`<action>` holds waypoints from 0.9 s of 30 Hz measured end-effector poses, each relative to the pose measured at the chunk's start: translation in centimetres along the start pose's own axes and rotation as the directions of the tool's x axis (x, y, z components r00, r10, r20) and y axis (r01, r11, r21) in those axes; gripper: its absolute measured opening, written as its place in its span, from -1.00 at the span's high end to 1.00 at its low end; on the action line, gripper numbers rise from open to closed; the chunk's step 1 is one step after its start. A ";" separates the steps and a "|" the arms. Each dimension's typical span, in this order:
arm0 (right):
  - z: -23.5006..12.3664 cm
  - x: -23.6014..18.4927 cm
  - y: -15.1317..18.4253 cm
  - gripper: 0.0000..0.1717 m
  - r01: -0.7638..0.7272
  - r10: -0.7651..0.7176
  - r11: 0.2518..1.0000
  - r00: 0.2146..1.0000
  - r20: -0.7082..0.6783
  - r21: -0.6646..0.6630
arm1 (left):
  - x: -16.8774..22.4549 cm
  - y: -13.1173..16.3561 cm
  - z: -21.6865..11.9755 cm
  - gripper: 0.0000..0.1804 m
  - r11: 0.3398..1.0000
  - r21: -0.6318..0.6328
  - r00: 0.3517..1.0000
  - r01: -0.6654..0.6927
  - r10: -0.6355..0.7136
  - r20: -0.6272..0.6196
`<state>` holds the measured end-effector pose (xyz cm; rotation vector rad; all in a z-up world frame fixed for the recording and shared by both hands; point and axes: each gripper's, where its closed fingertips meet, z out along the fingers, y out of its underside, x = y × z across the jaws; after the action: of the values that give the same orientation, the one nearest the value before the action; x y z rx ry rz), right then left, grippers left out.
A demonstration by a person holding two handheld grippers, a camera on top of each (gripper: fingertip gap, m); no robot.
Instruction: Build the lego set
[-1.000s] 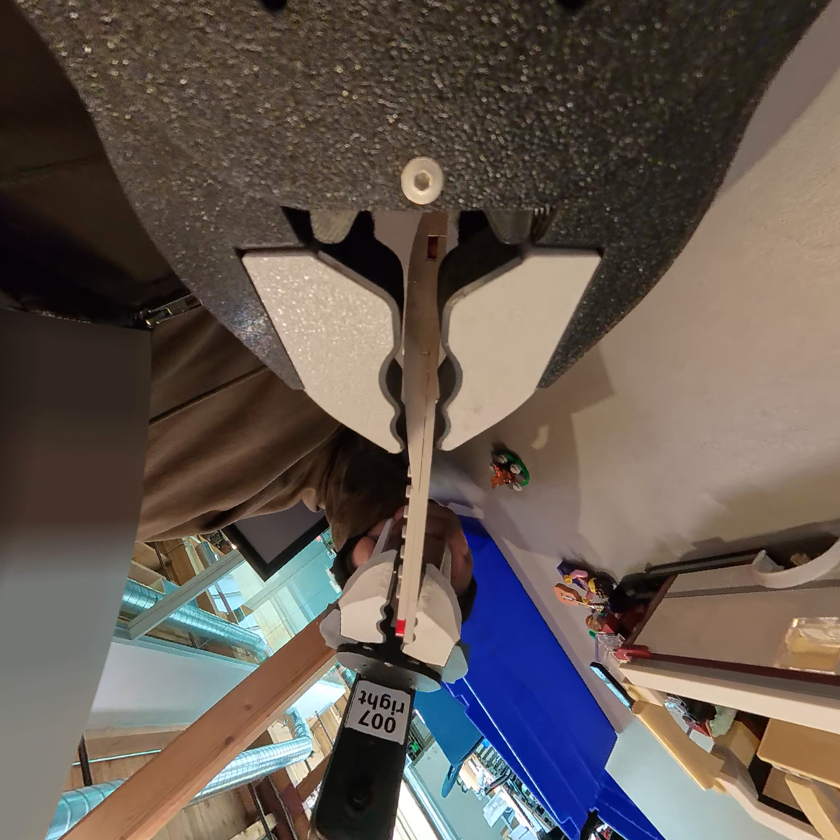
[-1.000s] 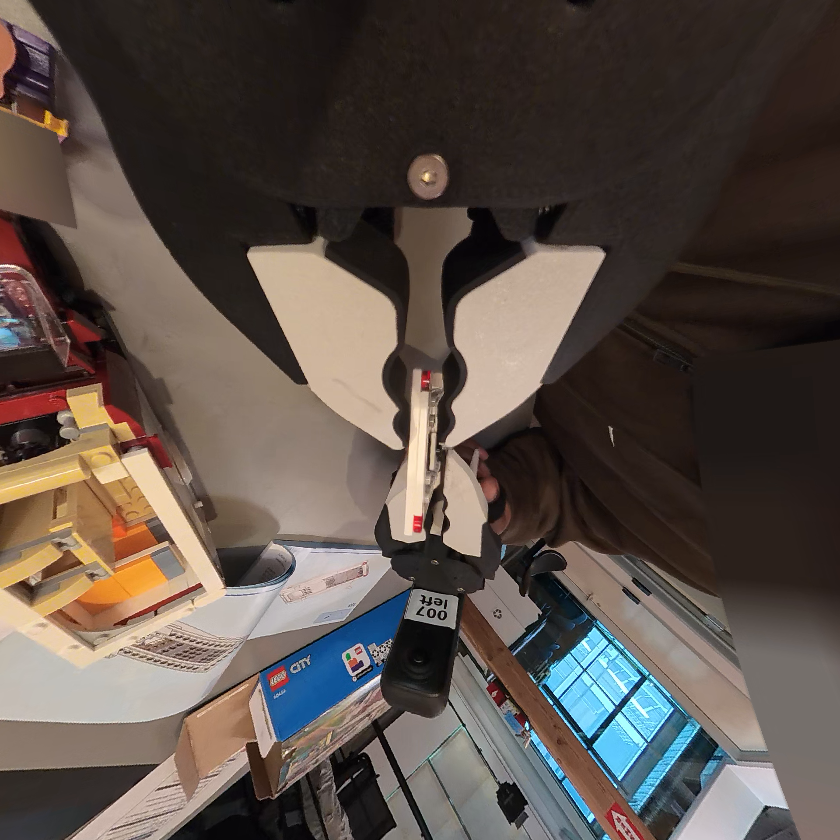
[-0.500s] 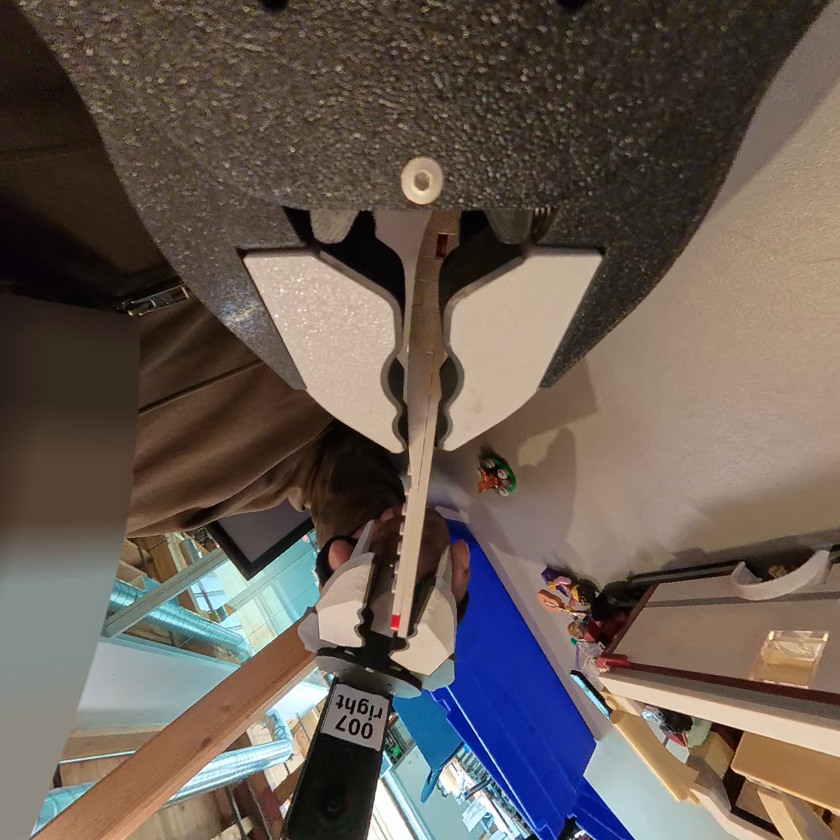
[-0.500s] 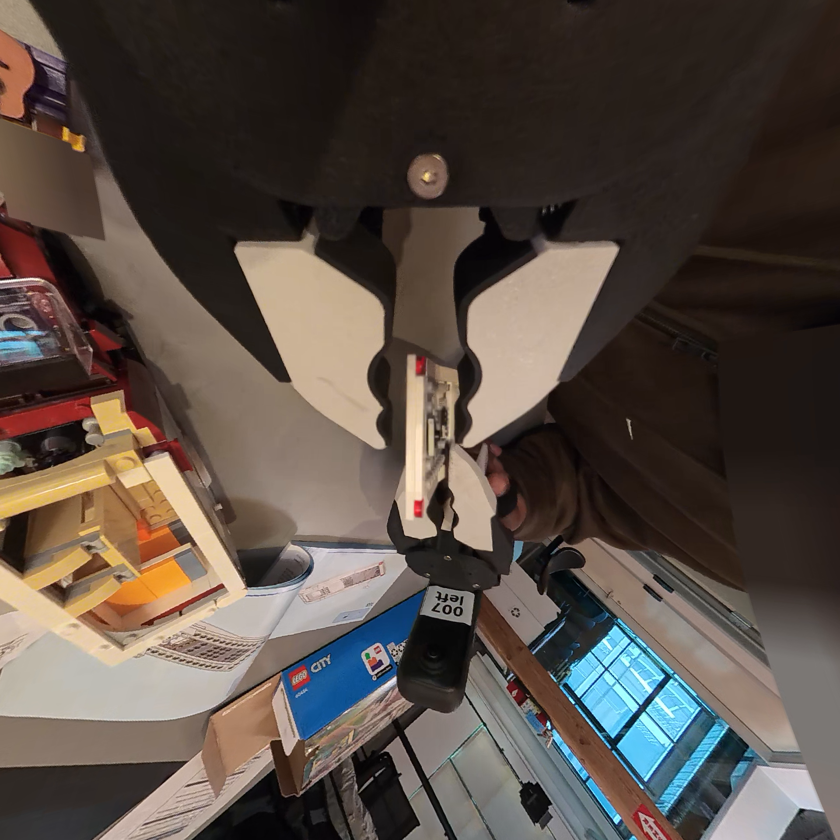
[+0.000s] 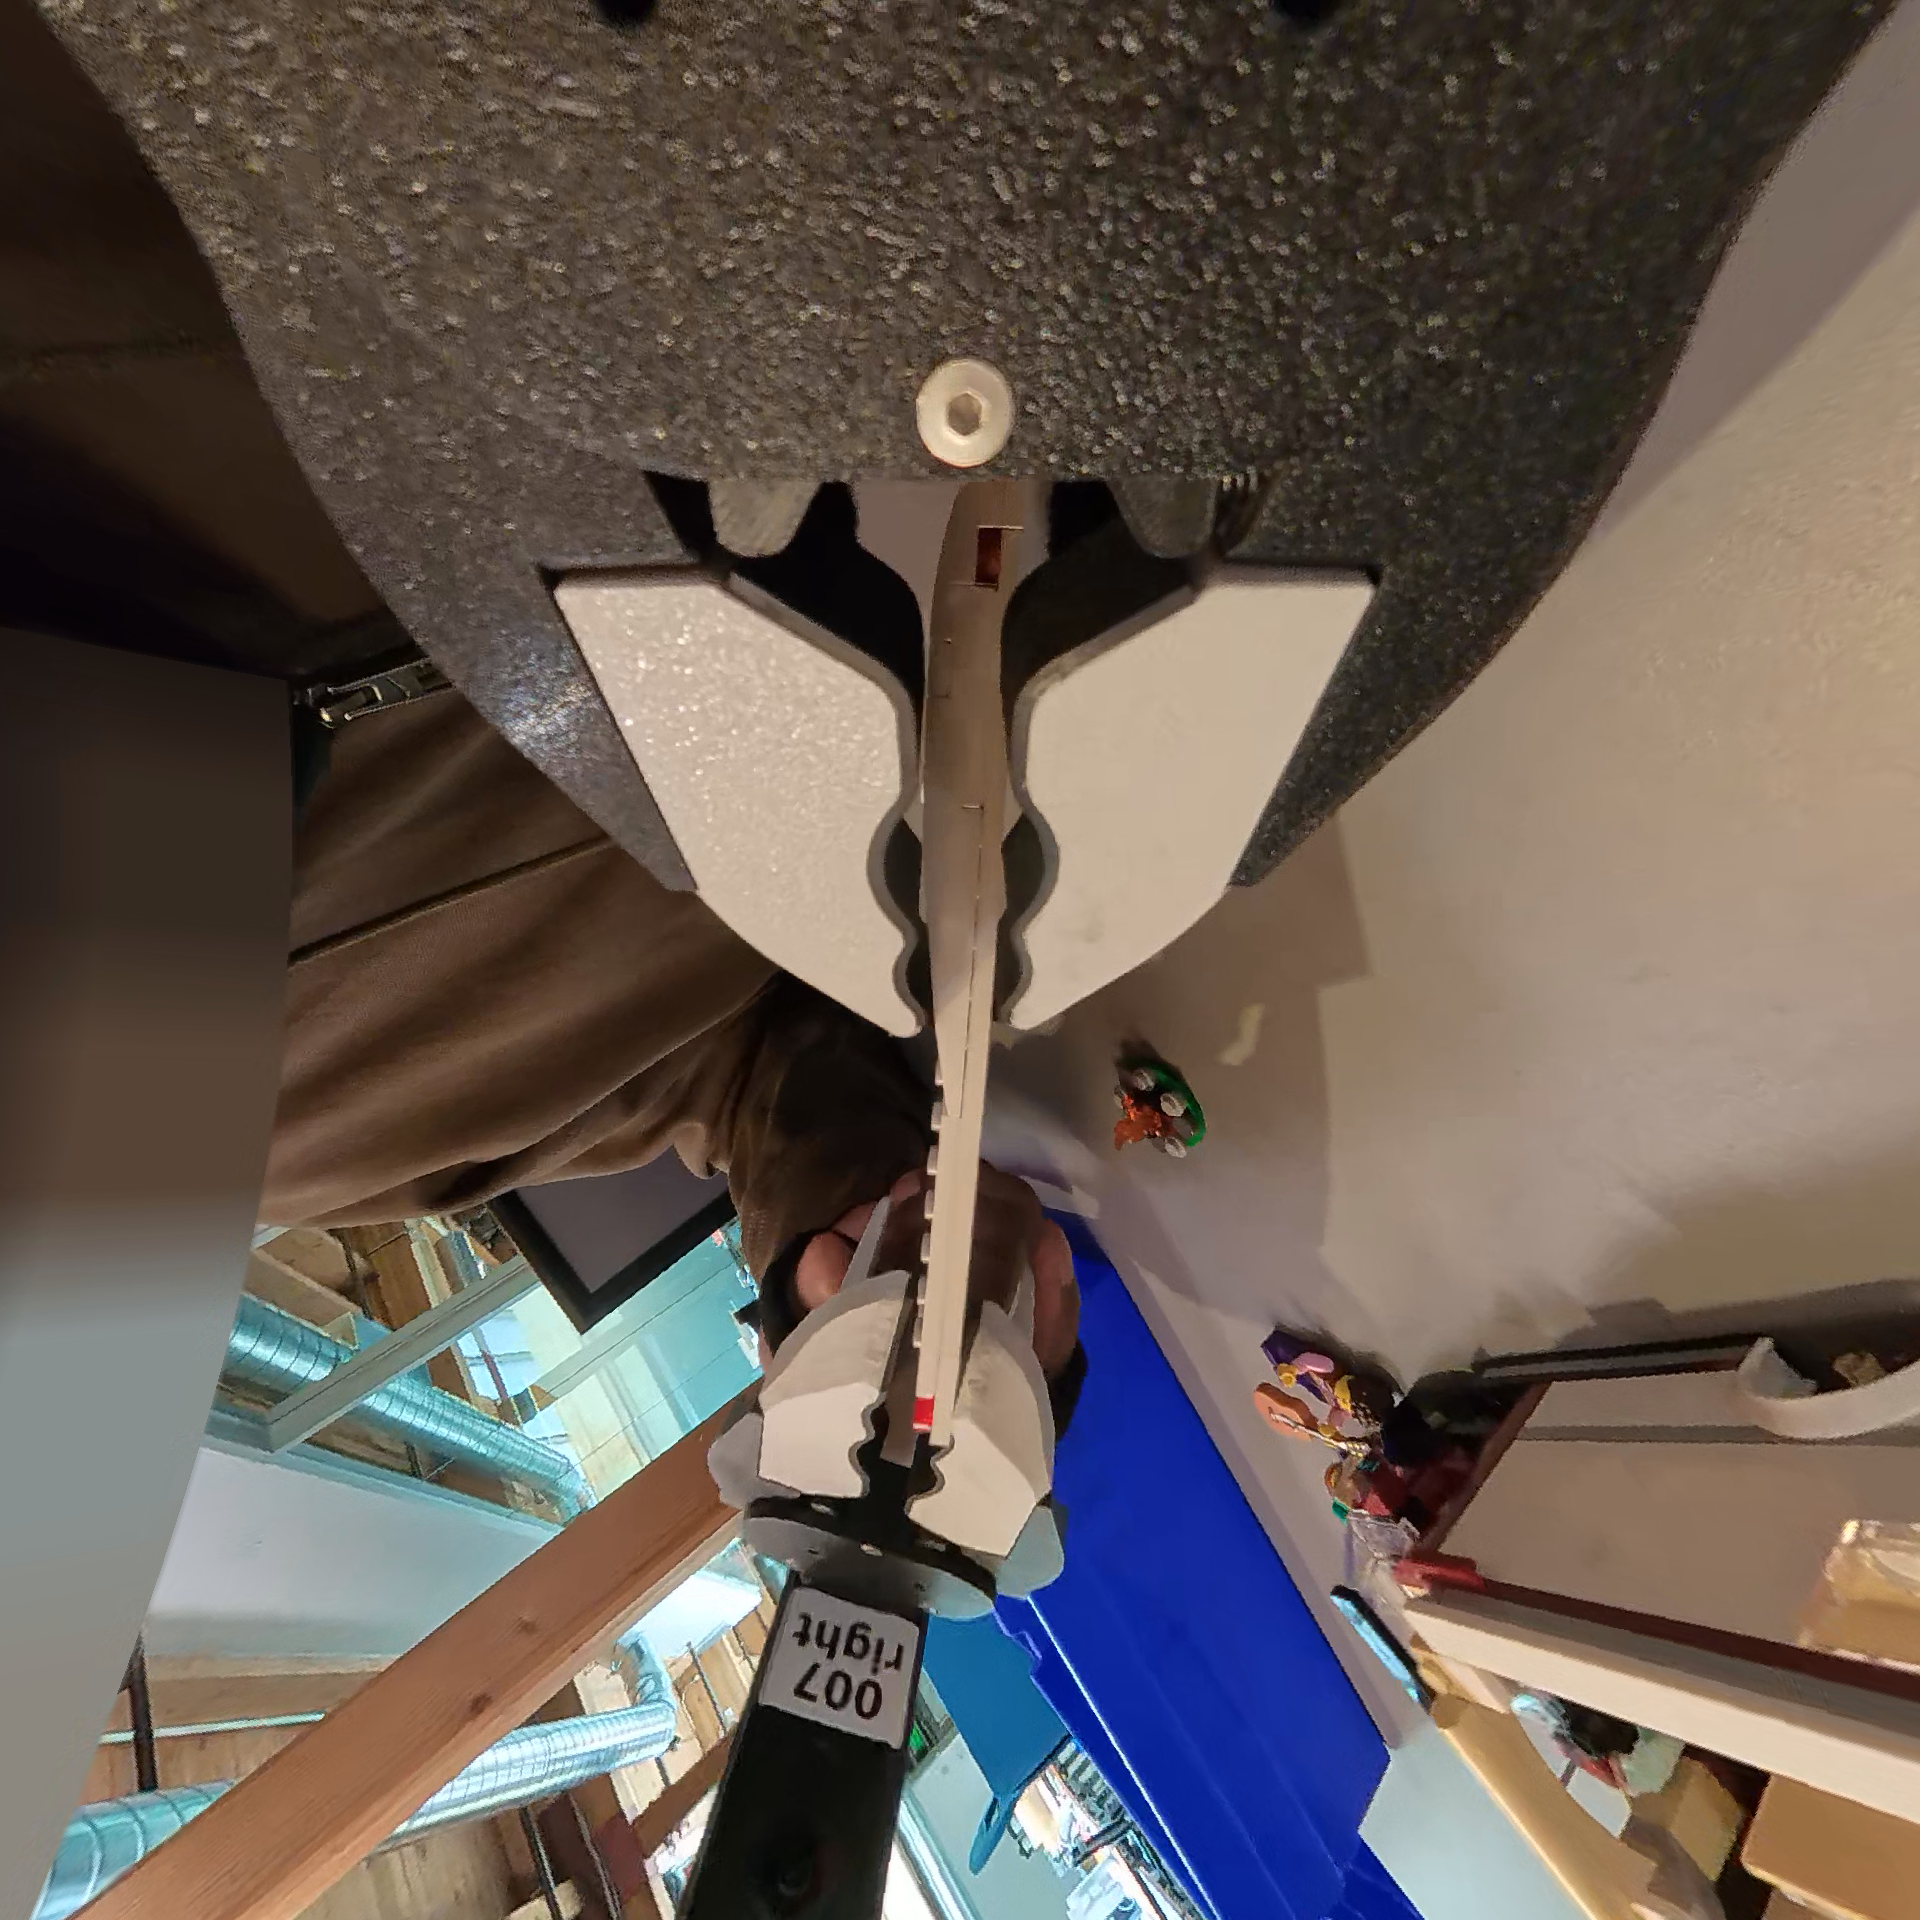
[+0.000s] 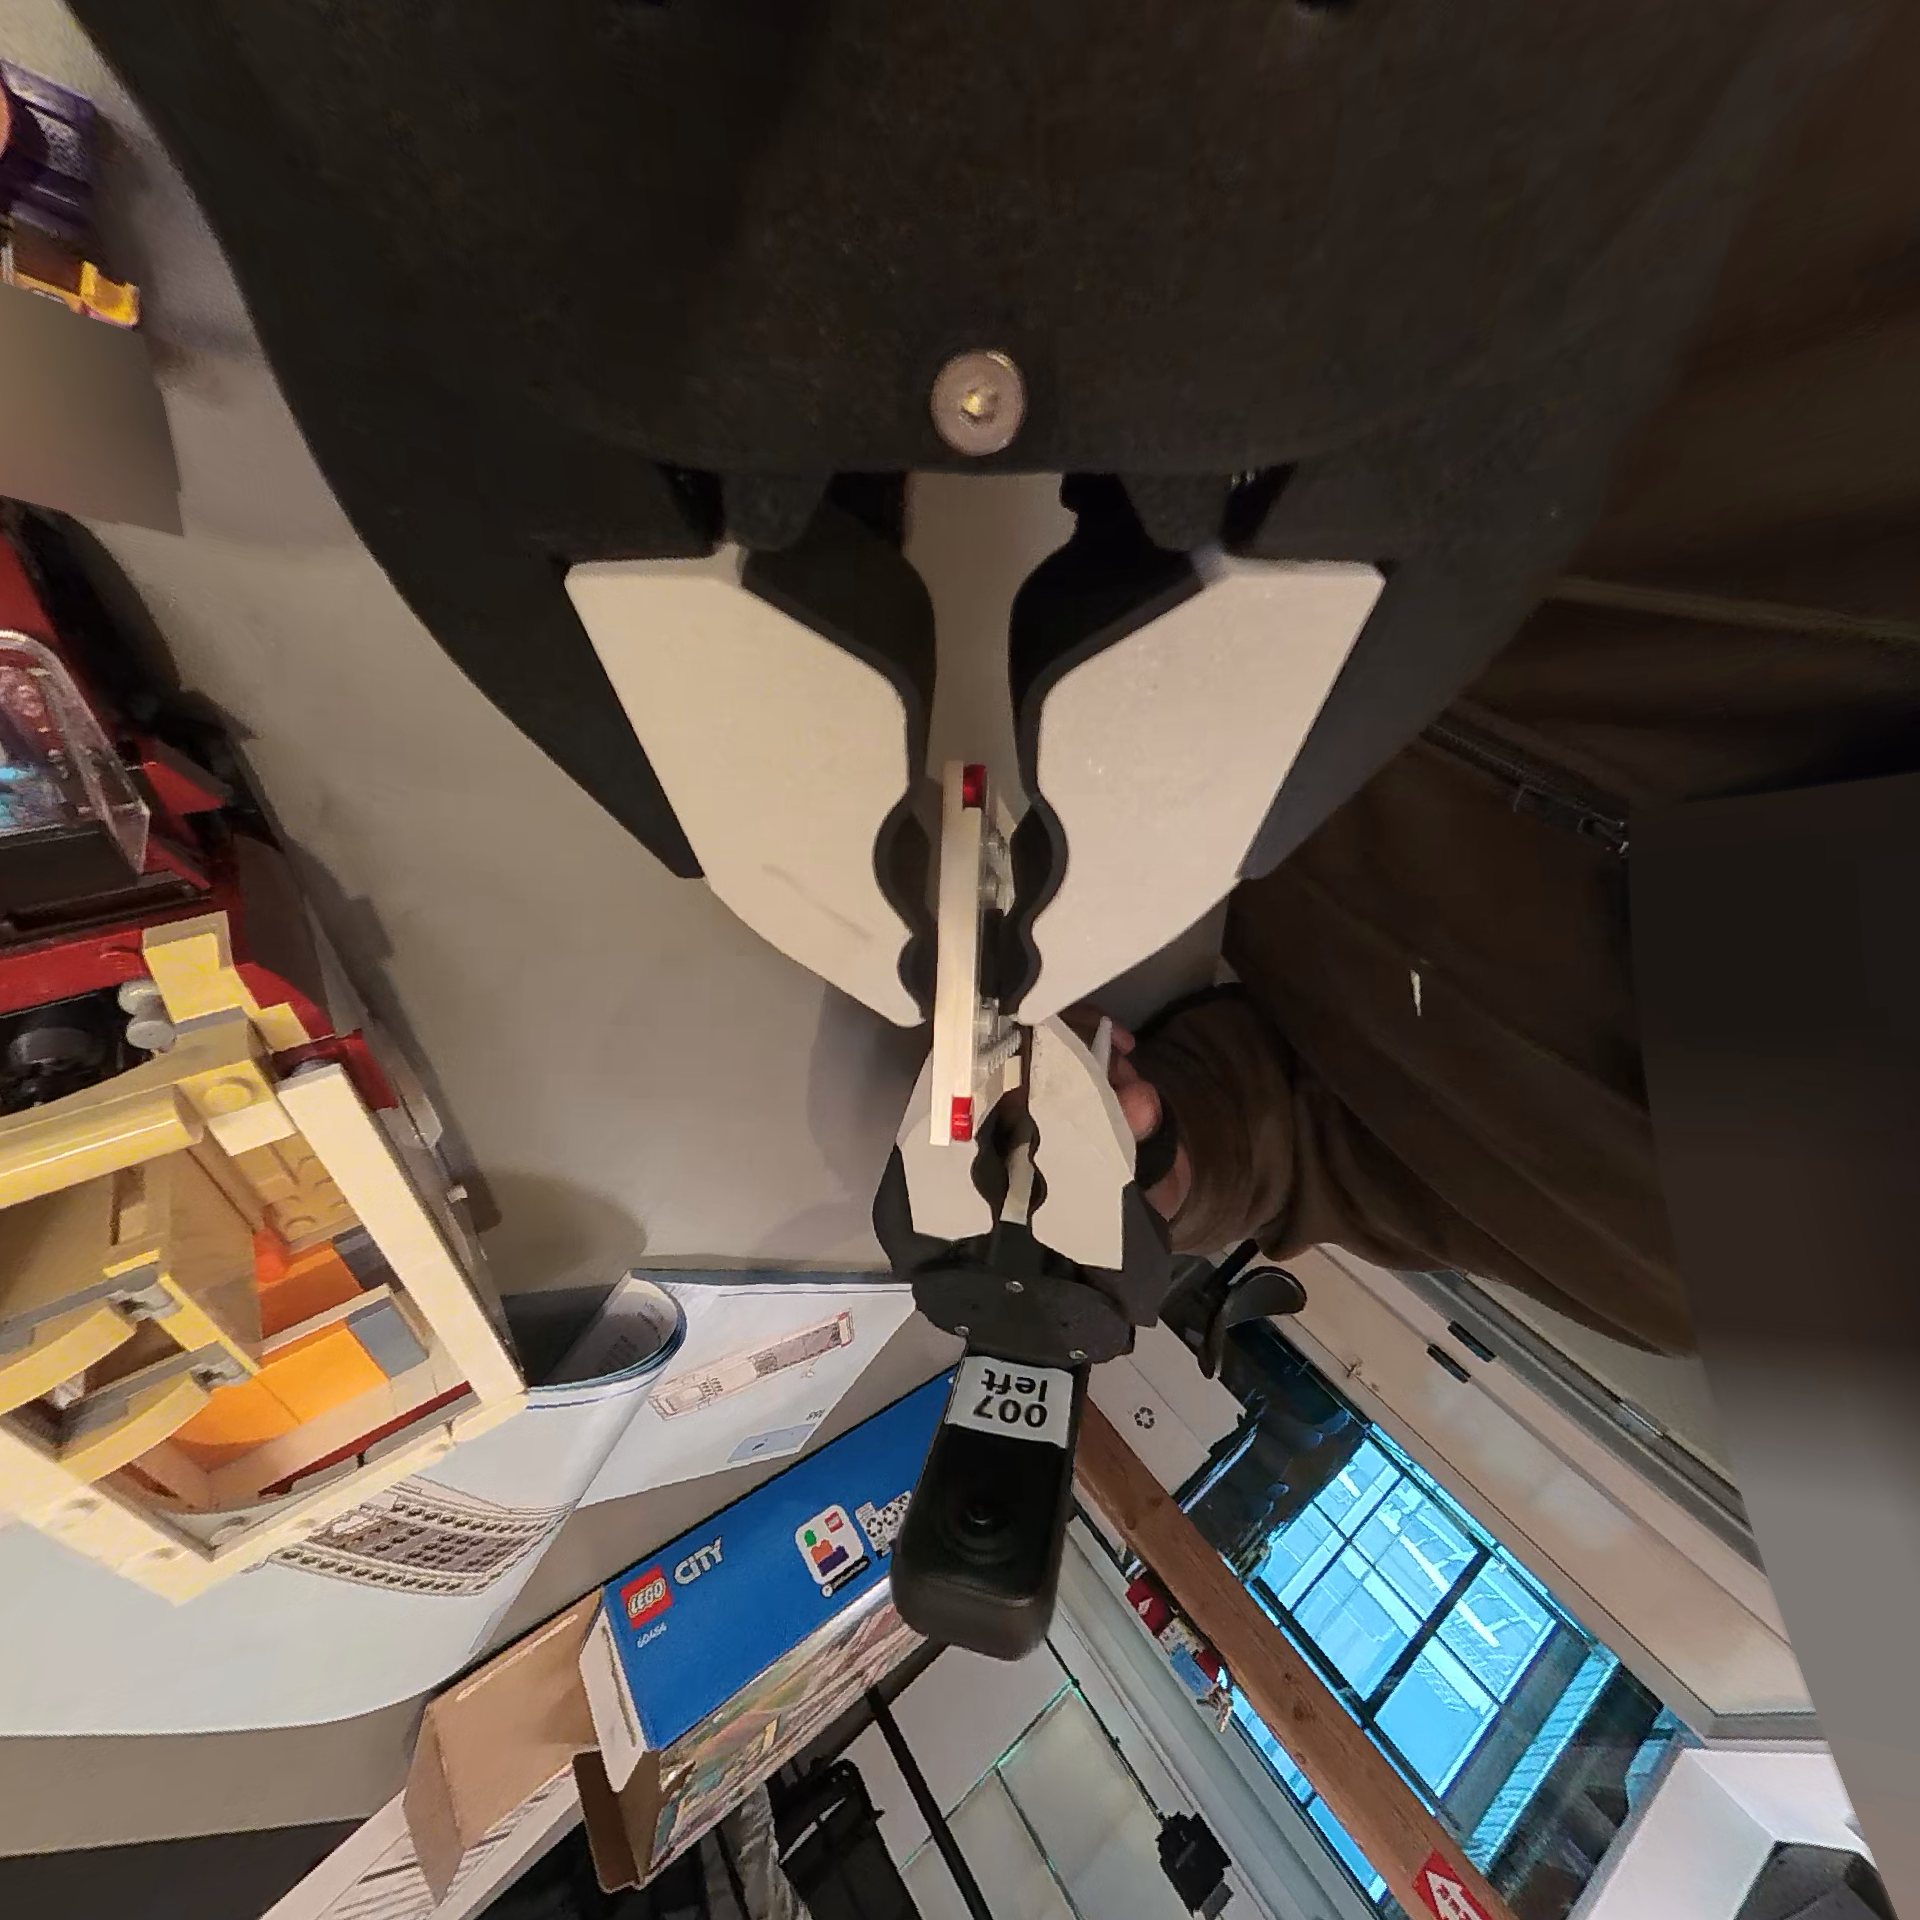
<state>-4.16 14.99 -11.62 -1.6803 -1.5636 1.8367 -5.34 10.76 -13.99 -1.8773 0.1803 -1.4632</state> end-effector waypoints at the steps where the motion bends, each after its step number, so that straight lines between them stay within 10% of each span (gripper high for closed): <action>1: 0.1 0.2 -0.1 0.87 -0.003 0.003 1.000 1.000 -0.008 0.008 | -0.2 -0.1 0.0 0.88 1.000 0.008 1.000 0.024 -0.024 0.002; 7: 0.0 1.1 -0.8 0.56 0.066 -0.062 0.997 0.992 -0.109 0.037 | -1.3 -0.4 -0.2 0.88 0.984 0.062 0.986 0.165 -0.165 0.004; 27: -0.4 1.4 -0.4 0.59 0.281 -0.299 0.954 0.903 -0.307 -0.102 | -1.4 0.6 0.3 0.88 0.915 0.074 0.916 0.398 -0.392 -0.080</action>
<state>-4.49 16.40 -12.09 -1.5683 -1.6287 1.3121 -5.31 11.17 -15.48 -1.8666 -0.2483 -1.7687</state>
